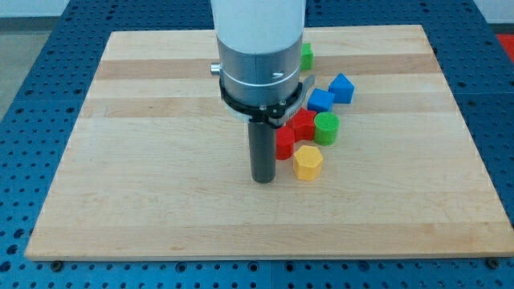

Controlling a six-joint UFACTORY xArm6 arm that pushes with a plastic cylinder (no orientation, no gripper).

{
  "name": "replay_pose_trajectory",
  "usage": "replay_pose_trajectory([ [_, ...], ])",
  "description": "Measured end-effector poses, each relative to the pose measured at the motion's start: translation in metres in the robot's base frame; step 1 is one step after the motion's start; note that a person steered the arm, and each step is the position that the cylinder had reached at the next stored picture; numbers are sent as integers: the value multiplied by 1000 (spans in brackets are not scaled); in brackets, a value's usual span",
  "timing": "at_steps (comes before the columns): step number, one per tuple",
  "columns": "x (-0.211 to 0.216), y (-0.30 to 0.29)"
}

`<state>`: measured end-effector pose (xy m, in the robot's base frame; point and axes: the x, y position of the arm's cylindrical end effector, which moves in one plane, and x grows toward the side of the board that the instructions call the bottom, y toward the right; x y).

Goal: Place the hexagon diagonal bottom right to the green circle

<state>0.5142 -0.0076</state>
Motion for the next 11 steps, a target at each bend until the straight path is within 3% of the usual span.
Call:
replay_pose_trajectory([
  [5, -8, 86],
  [9, 34, 127],
  [11, 32, 149],
])
